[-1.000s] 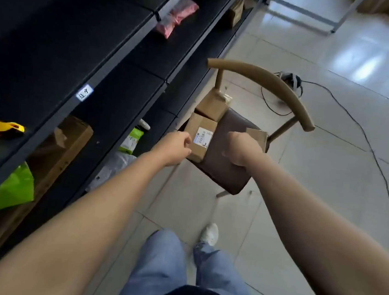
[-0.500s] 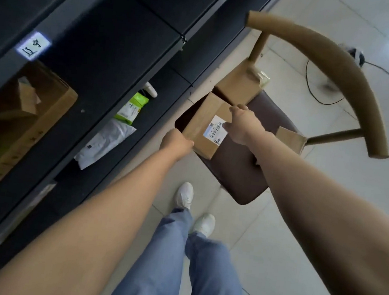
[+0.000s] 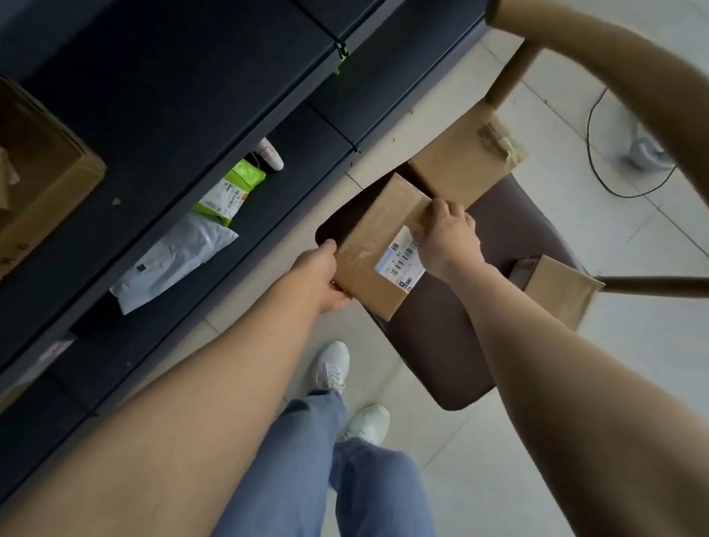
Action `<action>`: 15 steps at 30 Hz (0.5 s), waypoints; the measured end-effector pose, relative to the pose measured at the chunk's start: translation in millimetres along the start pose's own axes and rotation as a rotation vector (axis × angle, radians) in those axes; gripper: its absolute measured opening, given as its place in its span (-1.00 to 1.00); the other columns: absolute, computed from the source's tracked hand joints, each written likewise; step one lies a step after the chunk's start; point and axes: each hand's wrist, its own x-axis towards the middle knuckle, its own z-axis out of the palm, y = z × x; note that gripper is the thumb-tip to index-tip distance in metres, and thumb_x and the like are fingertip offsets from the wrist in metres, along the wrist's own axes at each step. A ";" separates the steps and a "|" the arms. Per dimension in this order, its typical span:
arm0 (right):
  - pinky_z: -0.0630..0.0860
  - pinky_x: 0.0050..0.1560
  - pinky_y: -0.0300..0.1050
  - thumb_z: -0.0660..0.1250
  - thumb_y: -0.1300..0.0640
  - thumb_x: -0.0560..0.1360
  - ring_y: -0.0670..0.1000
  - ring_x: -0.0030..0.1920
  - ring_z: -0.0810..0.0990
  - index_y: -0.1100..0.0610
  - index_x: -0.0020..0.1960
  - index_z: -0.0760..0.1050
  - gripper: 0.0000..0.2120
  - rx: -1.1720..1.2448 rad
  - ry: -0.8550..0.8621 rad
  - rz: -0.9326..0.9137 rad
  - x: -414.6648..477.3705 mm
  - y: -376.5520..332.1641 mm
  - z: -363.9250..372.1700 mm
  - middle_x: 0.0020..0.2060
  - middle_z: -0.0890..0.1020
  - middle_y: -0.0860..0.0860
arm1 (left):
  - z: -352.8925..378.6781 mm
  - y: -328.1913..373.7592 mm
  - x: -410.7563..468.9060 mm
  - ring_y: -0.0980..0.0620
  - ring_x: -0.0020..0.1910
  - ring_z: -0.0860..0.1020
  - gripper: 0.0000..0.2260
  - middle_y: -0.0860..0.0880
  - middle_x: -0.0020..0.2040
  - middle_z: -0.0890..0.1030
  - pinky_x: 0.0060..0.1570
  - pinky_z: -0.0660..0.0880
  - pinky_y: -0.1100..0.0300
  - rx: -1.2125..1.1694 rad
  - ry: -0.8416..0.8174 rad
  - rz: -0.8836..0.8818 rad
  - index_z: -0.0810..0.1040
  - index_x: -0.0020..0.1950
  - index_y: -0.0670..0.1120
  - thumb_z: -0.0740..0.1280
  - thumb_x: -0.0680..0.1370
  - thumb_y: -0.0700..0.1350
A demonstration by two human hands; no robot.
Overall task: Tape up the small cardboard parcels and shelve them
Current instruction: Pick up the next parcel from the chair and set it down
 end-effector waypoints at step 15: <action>0.35 -0.09 -0.06 0.02 -0.27 0.57 0.14 0.02 0.49 0.26 0.25 0.34 -0.40 0.496 0.077 0.249 -48.2 -42.8 -49.1 0.13 0.52 0.18 | -22.0 11.8 -78.2 -0.24 0.01 0.60 -0.72 -0.25 0.13 0.59 -0.08 0.56 -0.22 0.082 0.153 0.197 0.45 0.25 -0.20 0.26 0.60 -0.08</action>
